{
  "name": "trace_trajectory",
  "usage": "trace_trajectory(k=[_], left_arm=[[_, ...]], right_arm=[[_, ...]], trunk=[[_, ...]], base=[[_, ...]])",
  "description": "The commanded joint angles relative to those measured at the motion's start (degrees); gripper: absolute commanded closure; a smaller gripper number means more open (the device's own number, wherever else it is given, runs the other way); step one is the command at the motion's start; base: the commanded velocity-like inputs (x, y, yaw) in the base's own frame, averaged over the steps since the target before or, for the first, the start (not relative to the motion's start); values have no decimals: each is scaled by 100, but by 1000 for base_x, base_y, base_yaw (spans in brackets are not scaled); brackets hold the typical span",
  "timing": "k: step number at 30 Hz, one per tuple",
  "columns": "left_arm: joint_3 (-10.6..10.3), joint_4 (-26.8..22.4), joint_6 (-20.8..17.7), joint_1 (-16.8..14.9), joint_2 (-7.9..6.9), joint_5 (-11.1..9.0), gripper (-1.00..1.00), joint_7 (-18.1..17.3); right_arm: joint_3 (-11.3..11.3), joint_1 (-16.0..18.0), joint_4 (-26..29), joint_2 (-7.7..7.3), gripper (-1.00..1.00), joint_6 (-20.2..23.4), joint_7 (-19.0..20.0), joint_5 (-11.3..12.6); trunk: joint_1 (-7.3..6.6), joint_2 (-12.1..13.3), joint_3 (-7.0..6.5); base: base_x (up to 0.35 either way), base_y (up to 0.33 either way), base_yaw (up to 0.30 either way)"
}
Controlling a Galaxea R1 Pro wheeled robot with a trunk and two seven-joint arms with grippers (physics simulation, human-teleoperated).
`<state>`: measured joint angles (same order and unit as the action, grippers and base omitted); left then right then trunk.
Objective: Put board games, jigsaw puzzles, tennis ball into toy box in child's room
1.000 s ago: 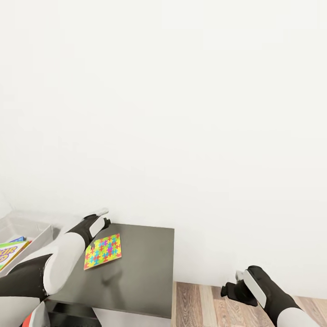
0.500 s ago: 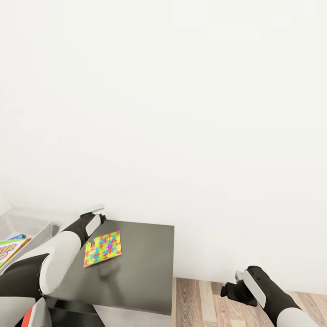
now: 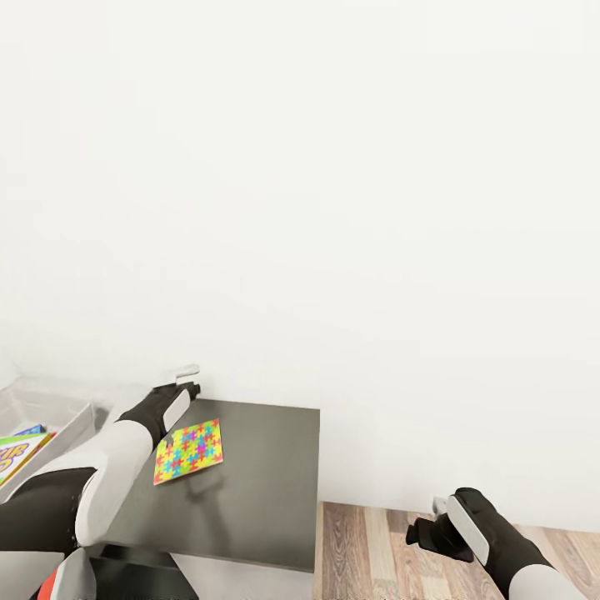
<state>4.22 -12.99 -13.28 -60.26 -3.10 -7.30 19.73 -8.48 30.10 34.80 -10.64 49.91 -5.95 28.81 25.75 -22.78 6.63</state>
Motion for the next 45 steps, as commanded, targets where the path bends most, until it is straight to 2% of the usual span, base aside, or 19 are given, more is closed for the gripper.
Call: trace_trajectory(k=[1,23,35,38,41,45], left_arm=[[-8,-14,-8,-3,1,-58,-100,2],[-11,-11,10,-12,-6,-76,-100,-22],[37,-11,36,-12,-56,-108,-100,-15],[104,-11,35,-16,-63,-120,-100,-6],[296,-11,30,-20,-59,-128,-100,-6],[431,-11,26,-20,-53,-136,-100,-13]], right_arm=[[-39,5,9,-17,-100,13,-56,63],[-40,5,9,-14,-100,10,-55,63],[-40,5,9,11,-100,7,-56,63],[-41,5,9,7,-100,7,-56,63],[-40,5,9,7,-100,5,-58,63],[-40,5,9,9,-100,2,-62,63]], trunk=[[3,-13,23],[3,-13,228],[3,-13,341],[3,-13,369],[3,-13,397],[3,-13,434]], base=[[0,0,0],[0,0,0],[0,0,0],[0,0,0],[0,0,0],[0,0,0]])
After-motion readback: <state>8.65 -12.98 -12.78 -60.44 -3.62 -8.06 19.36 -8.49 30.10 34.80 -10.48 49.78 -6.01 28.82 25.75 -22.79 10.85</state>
